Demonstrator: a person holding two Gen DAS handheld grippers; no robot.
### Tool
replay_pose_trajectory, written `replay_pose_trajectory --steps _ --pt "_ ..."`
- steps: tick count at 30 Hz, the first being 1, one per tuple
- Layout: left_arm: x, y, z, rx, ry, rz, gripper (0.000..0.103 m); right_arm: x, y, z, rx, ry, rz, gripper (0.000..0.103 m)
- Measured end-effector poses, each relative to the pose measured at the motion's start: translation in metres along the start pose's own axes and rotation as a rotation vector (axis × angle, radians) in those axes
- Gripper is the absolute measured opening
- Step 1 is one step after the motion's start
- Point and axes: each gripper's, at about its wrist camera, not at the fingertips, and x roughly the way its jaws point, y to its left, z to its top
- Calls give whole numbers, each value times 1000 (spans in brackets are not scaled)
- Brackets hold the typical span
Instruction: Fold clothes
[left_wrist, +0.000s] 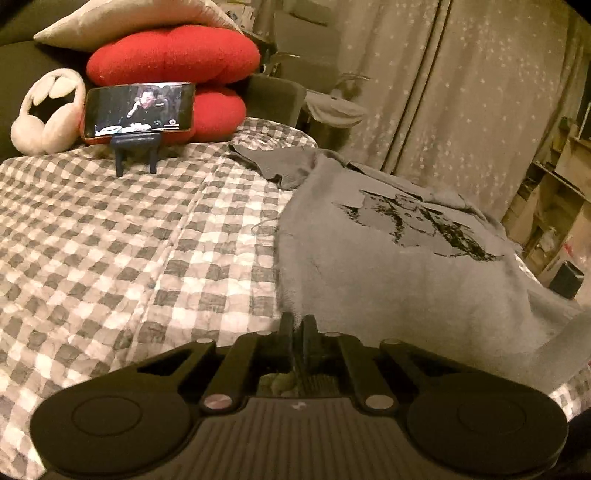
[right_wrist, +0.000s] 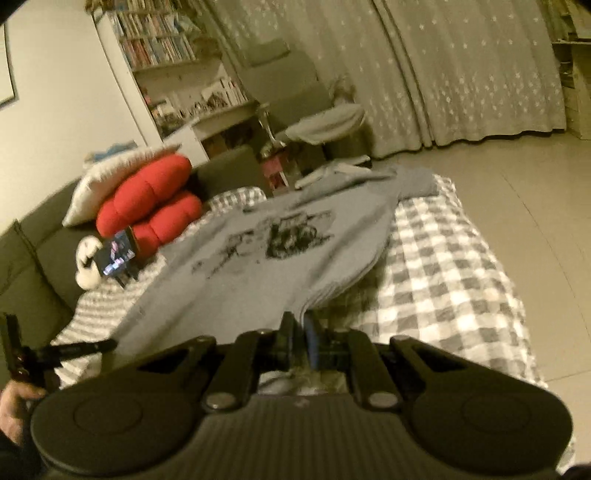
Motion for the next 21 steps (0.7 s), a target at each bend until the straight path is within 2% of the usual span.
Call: replay_pose_trajectory --steps 6,9,13,17,21 --pt "-24 4 2 -14 -3 -24 0 -22 -13 -4 23 -2 -19 8" --pt "-37 5 4 -5 -14 -43 0 -37 -16 -3 50 -32 5 8" --pt "-38 1 5 10 -23 -32 0 -51 -17 -5 59 -33 23 8" --pt "-25 1 -1 12 5 -41 1 -45 -27 -16 53 4 -55 8" --pt "-13 2 -5 15 34 -48 2 -19 -38 -29 38 50 -119 8"
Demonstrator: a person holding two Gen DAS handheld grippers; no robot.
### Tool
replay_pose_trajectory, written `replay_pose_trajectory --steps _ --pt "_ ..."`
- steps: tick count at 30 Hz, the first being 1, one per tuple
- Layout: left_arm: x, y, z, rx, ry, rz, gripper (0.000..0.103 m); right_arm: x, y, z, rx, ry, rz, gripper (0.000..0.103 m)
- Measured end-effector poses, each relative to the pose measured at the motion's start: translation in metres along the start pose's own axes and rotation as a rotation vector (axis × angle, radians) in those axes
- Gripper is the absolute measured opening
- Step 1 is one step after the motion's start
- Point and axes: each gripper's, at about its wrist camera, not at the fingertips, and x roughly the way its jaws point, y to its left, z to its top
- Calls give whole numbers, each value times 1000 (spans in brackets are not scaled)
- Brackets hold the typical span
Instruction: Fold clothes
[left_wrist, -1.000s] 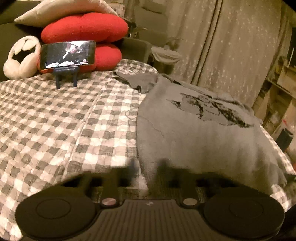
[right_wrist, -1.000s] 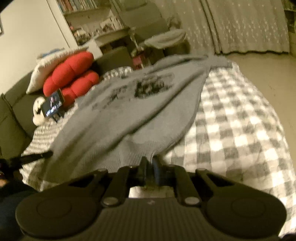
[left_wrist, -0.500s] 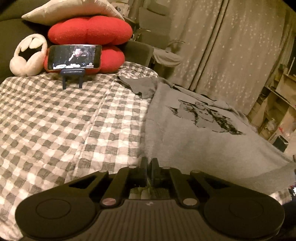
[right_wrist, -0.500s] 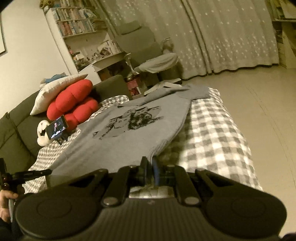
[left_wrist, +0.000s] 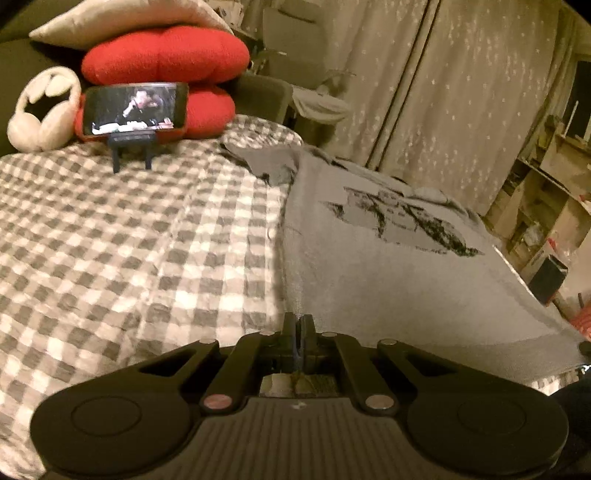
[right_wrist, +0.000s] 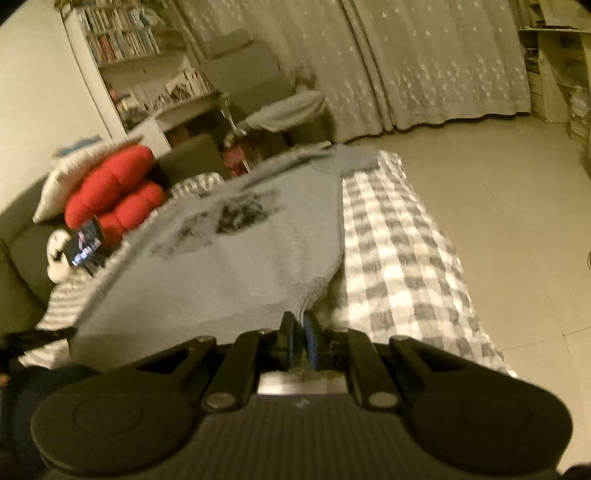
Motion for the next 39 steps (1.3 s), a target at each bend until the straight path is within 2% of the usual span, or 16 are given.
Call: replay_pose_trajectory --steps 2,4,5,7,9,10,13,15,17,18,19,20,22,25,32,39 --pt "2 2 -2 -7 15 2 7 14 -2 -6 -6 19 -13 9" --pt "2 4 -5 -20 28 7 21 26 -6 -11 26 40 4 15" --pt "1 4 -6 -23 30 7 23 29 -8 -13 48 39 16 18" --pt "-1 4 -9 -22 31 2 27 31 -12 -14 80 24 44 39" --pt "-1 2 -12 -17 30 0 32 33 -13 -14 93 11 56 49" --pt "1 0 -13 -14 31 2 35 33 -11 -14 88 7 52 50" --pt "5 -6 -15 -13 28 12 40 36 -7 -15 61 -2 41 50" --pt "7 -11 -15 -8 24 13 41 38 -4 -16 35 -7 31 48" --pt "10 -14 -16 -18 23 14 40 39 -1 -16 11 -7 17 30" --pt "12 -15 -17 -21 24 13 33 40 1 -17 0 -6 9 13" --pt "14 -16 -17 -22 27 13 15 41 0 -17 0 -6 7 10" --pt "16 -17 -18 -25 29 20 8 41 -1 -17 2 -6 4 10" --pt "18 -16 -17 -42 26 20 4 41 -1 -18 -10 -12 2 9" --pt "10 -14 -13 -63 14 14 3 35 2 -16 -19 -33 -8 8" --pt "-36 -6 3 -71 -62 5 3 -15 12 4 -18 -151 86 8" --pt "-63 -6 0 -58 -97 -16 3 -51 27 11 -74 -209 102 8"
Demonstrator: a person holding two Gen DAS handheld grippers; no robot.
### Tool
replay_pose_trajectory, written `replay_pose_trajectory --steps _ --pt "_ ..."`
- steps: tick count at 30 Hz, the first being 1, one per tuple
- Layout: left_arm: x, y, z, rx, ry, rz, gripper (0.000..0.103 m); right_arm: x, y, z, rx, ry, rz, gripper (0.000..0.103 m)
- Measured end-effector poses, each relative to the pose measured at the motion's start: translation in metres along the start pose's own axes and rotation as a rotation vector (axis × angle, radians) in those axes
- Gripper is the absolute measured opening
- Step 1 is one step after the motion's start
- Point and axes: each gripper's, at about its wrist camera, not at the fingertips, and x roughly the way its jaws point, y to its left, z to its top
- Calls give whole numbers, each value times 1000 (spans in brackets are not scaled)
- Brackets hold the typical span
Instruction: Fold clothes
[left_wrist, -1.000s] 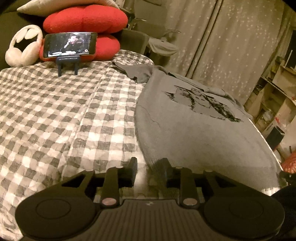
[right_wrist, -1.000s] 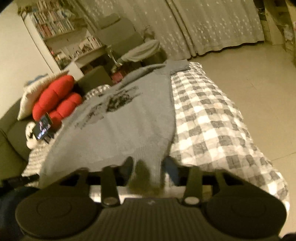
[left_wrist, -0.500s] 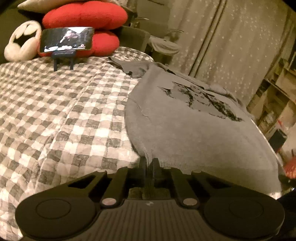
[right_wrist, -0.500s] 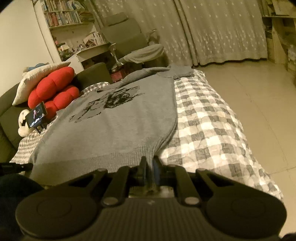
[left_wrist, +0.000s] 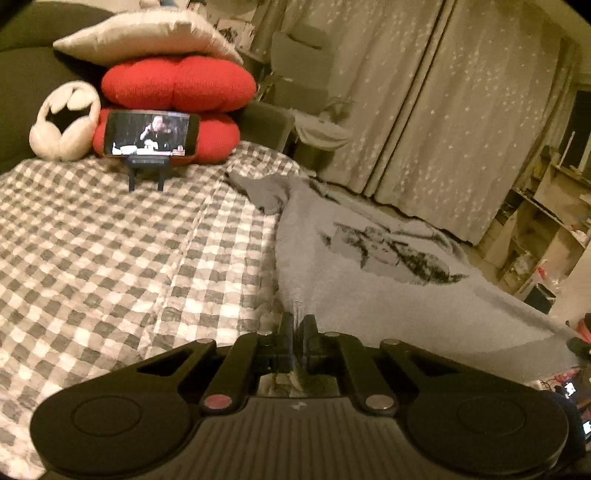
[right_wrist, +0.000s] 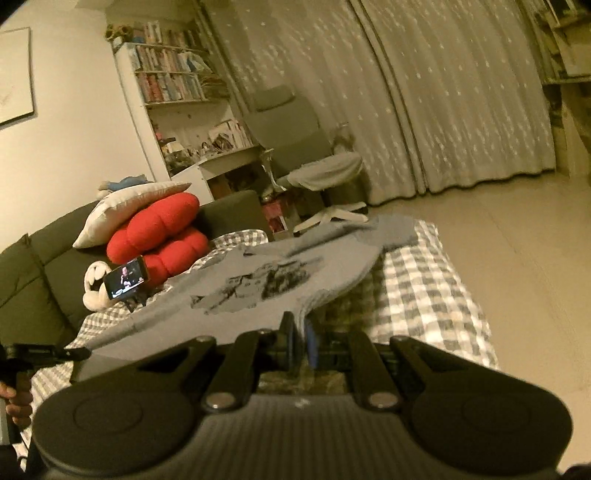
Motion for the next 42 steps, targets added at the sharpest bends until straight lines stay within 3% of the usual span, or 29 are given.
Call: replay_pose_trajectory --steps 5,15,22,26,32,42 --pt "18 4 -10 8 24 34 3 18 -4 -19 -21 82 -65 8" --pt "32 13 -34 39 89 51 4 33 -8 -46 -55 197 -93 11" --pt "24 33 -18 10 61 82 4 34 -31 -27 -64 161 -182 18" --pt "39 47 0 -26 57 94 4 52 -36 -12 -101 159 -201 18" --pt "72 42 27 -26 50 83 5 102 -27 19 -173 156 -150 20" --pt "144 39 86 -51 47 68 17 227 -9 76 -265 259 -49 22"
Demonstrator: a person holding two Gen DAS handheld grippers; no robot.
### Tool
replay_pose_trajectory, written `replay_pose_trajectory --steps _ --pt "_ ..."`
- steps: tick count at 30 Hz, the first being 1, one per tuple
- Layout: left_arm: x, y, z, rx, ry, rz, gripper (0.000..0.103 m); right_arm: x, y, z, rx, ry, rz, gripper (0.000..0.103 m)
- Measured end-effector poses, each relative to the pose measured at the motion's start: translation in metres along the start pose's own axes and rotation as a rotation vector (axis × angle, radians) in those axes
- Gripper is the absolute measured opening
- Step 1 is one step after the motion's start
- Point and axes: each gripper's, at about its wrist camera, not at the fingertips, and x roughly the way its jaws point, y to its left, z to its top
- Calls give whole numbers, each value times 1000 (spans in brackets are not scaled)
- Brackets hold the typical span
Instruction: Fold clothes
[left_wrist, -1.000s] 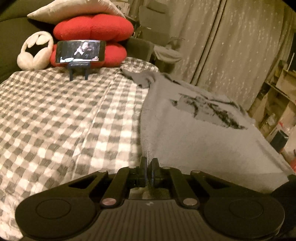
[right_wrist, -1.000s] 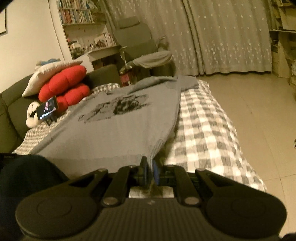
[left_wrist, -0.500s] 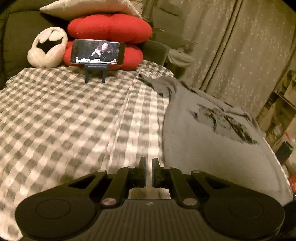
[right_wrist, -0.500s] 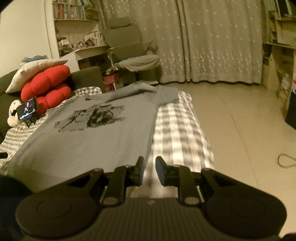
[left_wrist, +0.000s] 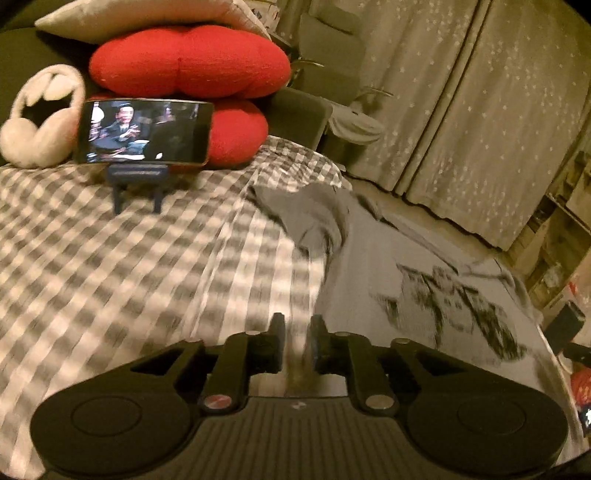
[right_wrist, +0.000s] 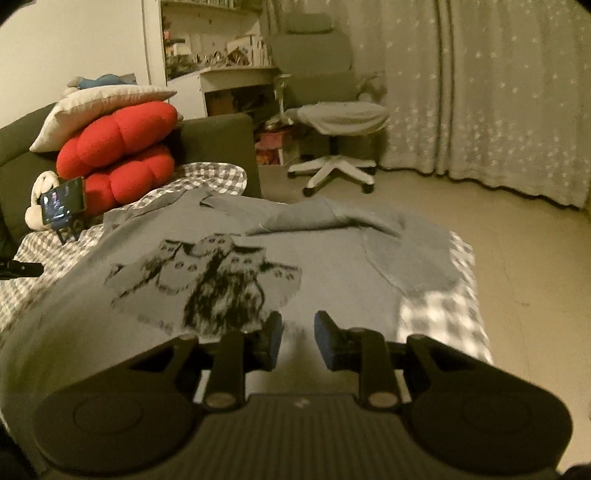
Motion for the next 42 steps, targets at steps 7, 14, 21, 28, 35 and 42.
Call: replay_pose_trajectory --steps 7,14,21,28,35,42 --pt "61 3 42 -34 -9 21 23 101 2 54 -90 128 47 24" --pt "130 1 68 -63 19 50 26 194 22 90 -175 133 38 23" --pt "164 8 84 -102 -27 23 18 253 -20 132 35 50 -253 22" --pt "162 12 96 -45 -61 82 2 243 -47 127 164 26 -211 25" --pt "150 18 93 -78 -58 38 8 201 -43 117 193 42 -69 36" --pt "162 11 84 -92 -37 47 19 161 4 105 83 91 91 48"
